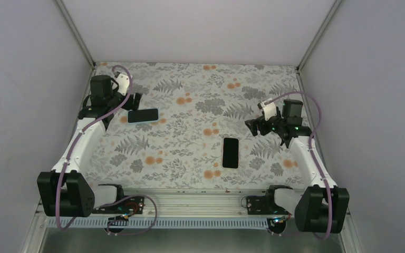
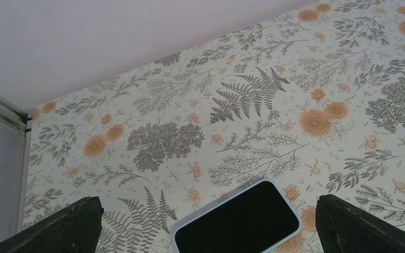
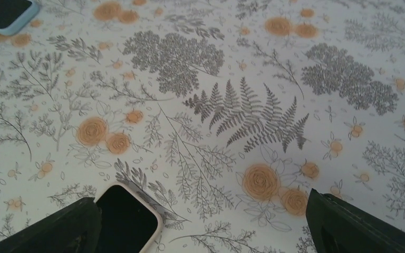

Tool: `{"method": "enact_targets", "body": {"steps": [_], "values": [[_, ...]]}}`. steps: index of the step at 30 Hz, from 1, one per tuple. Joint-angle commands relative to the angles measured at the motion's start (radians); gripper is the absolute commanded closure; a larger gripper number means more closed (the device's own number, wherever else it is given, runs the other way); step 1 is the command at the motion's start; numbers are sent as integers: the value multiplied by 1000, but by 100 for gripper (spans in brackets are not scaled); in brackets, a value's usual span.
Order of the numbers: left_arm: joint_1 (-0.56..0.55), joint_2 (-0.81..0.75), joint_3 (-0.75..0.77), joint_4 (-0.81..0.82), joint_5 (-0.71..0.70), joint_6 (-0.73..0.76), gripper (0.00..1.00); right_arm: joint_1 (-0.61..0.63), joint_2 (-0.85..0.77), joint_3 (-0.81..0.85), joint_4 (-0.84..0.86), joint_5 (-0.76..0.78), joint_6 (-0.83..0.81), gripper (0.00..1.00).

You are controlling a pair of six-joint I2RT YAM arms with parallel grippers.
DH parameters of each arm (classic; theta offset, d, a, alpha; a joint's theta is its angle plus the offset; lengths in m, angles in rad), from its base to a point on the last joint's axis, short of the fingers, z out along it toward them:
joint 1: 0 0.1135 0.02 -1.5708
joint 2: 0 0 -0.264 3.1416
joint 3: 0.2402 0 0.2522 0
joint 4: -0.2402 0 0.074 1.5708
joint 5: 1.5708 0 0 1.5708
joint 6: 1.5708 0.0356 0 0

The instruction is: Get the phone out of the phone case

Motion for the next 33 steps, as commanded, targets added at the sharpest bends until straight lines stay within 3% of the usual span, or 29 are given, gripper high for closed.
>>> {"method": "enact_targets", "body": {"steps": [1, 11, 12, 13, 14, 15, 21, 33], "values": [[-2, -16, 39, -12, -29, -1, 0, -8, 11, 31, -34, 48, -38, 0], [-1, -37, 49, -10, -21, 8, 0, -8, -16, 15, -93, 106, -137, 2], [-1, -35, 51, -10, -22, 10, 0, -2, -7, 20, -132, 116, -209, 13], [-1, -35, 52, -11, -20, 15, 0, 5, 8, 28, -169, 141, -261, 42], [-1, -33, 52, -12, -18, 20, 0, 9, 28, 35, -203, 171, -300, 82], [-2, -32, 53, -13, -17, 26, 0, 11, 55, 44, -236, 205, -331, 95], [-1, -21, 62, -10, -39, 22, 0, 53, 176, 48, -347, 254, -414, 97], [-1, -18, 40, -18, 9, 23, 0, 284, 427, 49, -229, 367, -244, 97]]}}
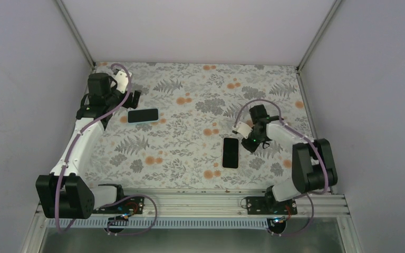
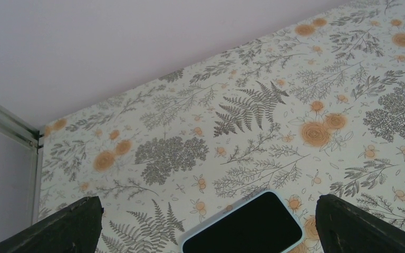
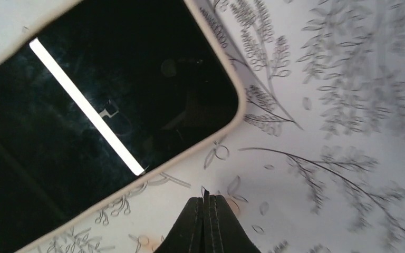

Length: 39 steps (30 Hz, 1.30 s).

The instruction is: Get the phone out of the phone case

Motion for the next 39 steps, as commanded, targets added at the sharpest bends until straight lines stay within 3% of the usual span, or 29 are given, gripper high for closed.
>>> {"method": "enact_targets", "body": {"steps": [1, 10, 24, 25, 28, 29, 36, 37, 38, 39], "values": [[-1, -3, 5, -9, -7, 0, 0, 47, 79, 15, 47, 73, 80, 97], [0, 6, -12, 3, -19, 6, 0, 178, 163, 47, 62, 106, 132, 97], [6, -7, -13, -7, -27, 21, 0, 549, 528, 410, 69, 166, 180, 96], [8, -13, -17, -9, -28, 25, 0, 550, 534, 429, 69, 179, 188, 92], [12, -25, -35, -5, -36, 32, 0, 509, 491, 444, 90, 199, 175, 65], [13, -27, -39, -4, -39, 32, 0, 485, 461, 442, 96, 188, 164, 60], [15, -6, -17, -4, -10, 23, 0, 351, 157, 361, -2, -31, -87, 43], [14, -1, -10, -3, -4, 19, 0, 341, 115, 342, -26, -57, -141, 31], [14, 5, -5, -3, 2, 17, 0, 330, 76, 323, -36, -64, -187, 12], [14, 9, 0, -3, 7, 13, 0, 317, 39, 300, -39, -63, -231, 2]]}}
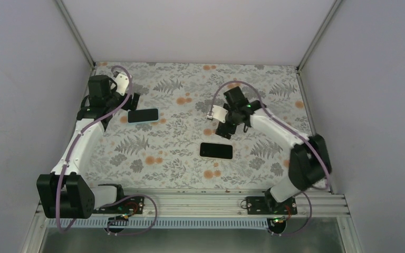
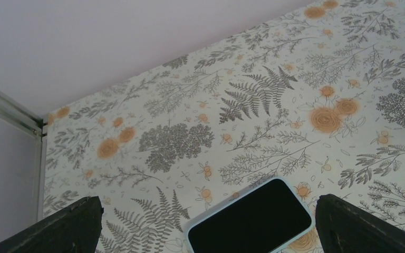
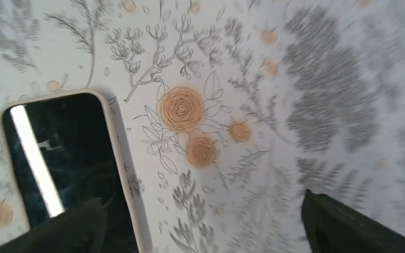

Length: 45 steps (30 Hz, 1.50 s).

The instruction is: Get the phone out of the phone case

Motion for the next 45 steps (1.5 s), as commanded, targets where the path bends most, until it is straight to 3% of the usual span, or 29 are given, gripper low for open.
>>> {"method": "enact_targets", "body": {"steps": [1, 8, 25, 34, 41, 45], "values": [[4, 19, 32, -1, 34, -13, 0, -23, -182, -79, -71, -113, -242, 0], [3, 64, 61, -13, 64, 11, 0, -26, -186, -150, -204, -126, -272, 0], [4, 93, 76, -54, 91, 41, 0, 8, -28, -234, -11, -115, -210, 0], [4, 105, 80, -60, 71, 49, 0, 17, 42, -205, -31, -135, -180, 0], [3, 120, 83, -63, 85, 48, 0, 54, 22, -278, 52, -14, -148, 0], [4, 123, 94, -67, 88, 47, 0, 63, 20, -311, 106, 38, -132, 12]]}}
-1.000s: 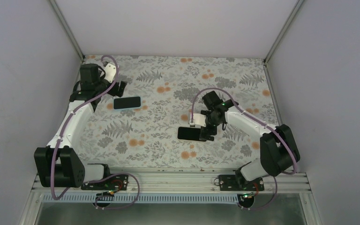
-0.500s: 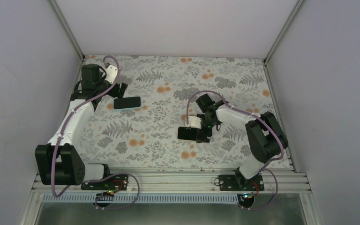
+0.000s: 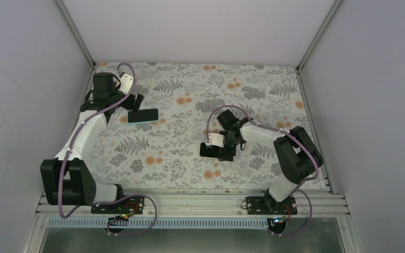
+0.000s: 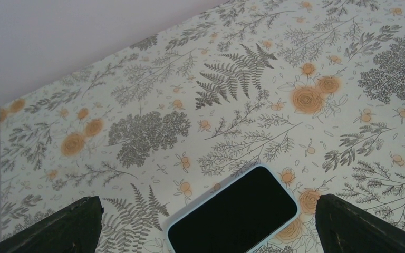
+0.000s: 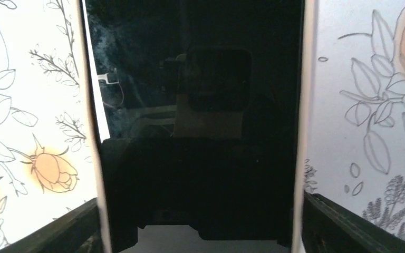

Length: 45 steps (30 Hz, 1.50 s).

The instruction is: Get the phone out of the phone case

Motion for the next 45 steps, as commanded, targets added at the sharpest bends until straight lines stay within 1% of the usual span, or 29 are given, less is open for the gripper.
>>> {"method": "enact_targets", "body": {"steps": [1, 2, 4, 5, 10, 13, 18, 20, 26, 29, 32, 37, 41, 44, 45], "values": [[3, 11, 40, -18, 16, 7, 0, 12, 10, -52, 70, 88, 31, 16], [2, 12, 47, -28, 21, 4, 0, 12, 13, -54, 75, 90, 32, 21], [1, 18, 61, -55, 59, -3, 0, 13, 17, -53, 88, 89, 35, 33], [0, 21, 68, -73, 93, -3, 0, 13, 15, -51, 97, 85, 37, 37], [-23, 45, 126, -172, 281, 20, 0, 13, -48, -37, 135, 73, 38, 46], [-60, 106, 188, -260, 375, 78, 0, 17, -105, -10, 146, 66, 44, 46], [-206, 272, 311, -435, 363, 181, 0, 59, -179, 62, 140, 72, 51, 44], [-240, 349, 358, -495, 387, 200, 0, 73, -192, 77, 164, 76, 53, 43], [-249, 557, 507, -609, 568, 215, 0, 92, -149, 130, 248, 169, 72, 45], [-250, 639, 575, -695, 686, 257, 0, 97, -131, 144, 285, 185, 72, 43], [-256, 719, 623, -783, 750, 304, 0, 101, -111, 166, 315, 209, 81, 43], [-259, 759, 614, -786, 803, 297, 0, 112, -71, 211, 342, 244, 93, 43], [-259, 764, 614, -752, 796, 259, 0, 133, -41, 218, 377, 283, 93, 43], [-258, 765, 620, -732, 795, 225, 0, 156, -23, 234, 368, 301, 92, 43], [-260, 764, 623, -733, 797, 225, 2, 163, -15, 237, 375, 320, 92, 43]]}}
